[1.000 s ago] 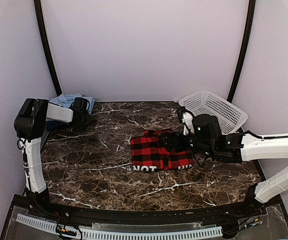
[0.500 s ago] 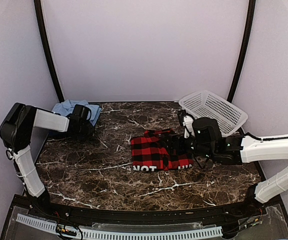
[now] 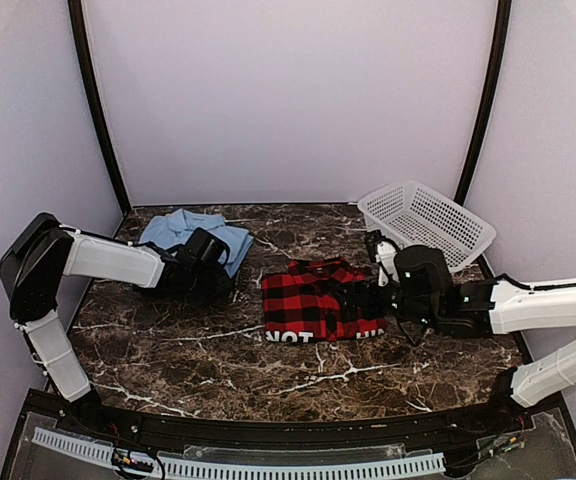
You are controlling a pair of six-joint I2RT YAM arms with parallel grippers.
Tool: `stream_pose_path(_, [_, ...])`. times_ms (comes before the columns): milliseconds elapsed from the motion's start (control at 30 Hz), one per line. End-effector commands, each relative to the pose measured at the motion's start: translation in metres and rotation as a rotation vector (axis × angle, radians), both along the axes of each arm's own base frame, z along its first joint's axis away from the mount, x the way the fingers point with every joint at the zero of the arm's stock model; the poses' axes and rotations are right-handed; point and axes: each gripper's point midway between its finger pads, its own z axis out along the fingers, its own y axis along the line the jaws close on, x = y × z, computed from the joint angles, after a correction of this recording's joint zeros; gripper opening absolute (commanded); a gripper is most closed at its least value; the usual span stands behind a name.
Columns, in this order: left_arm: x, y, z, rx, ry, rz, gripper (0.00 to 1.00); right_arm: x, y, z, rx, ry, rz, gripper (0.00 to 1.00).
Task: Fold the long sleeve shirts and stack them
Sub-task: Move the square-folded shirt to the center of the board, then pick up the square-folded shirt from the center of the board.
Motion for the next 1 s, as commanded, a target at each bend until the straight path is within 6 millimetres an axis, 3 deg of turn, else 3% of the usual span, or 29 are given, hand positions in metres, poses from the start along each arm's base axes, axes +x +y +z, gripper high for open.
stream_pose_path(0, [-0.015, -0.017, -0.002, -0.032, 0.064, -0.038, 0.00, 0.002, -0.003, 0.003, 0.013, 0.001, -0.014, 0.89])
stream_pose_path(100, [-0.012, -0.024, 0.005, -0.029, 0.053, -0.072, 0.08, 0.005, -0.006, 0.002, 0.004, 0.012, -0.030, 0.89])
stream_pose_path(300, [-0.019, -0.043, 0.037, -0.023, 0.021, -0.217, 0.40, 0.019, -0.023, -0.007, -0.003, 0.085, -0.098, 0.89])
stream_pose_path(500, [-0.048, -0.067, 0.073, -0.030, -0.015, -0.399, 0.53, 0.038, -0.045, -0.038, -0.034, 0.224, -0.160, 0.89])
stream_pose_path(667, [-0.072, -0.093, 0.062, -0.066, 0.033, -0.525, 0.56, 0.055, -0.056, -0.061, -0.033, 0.321, -0.179, 0.88])
stream_pose_path(967, [-0.061, -0.124, 0.020, -0.088, 0.086, -0.599, 0.61, 0.076, -0.067, -0.092, -0.071, 0.420, -0.224, 0.87])
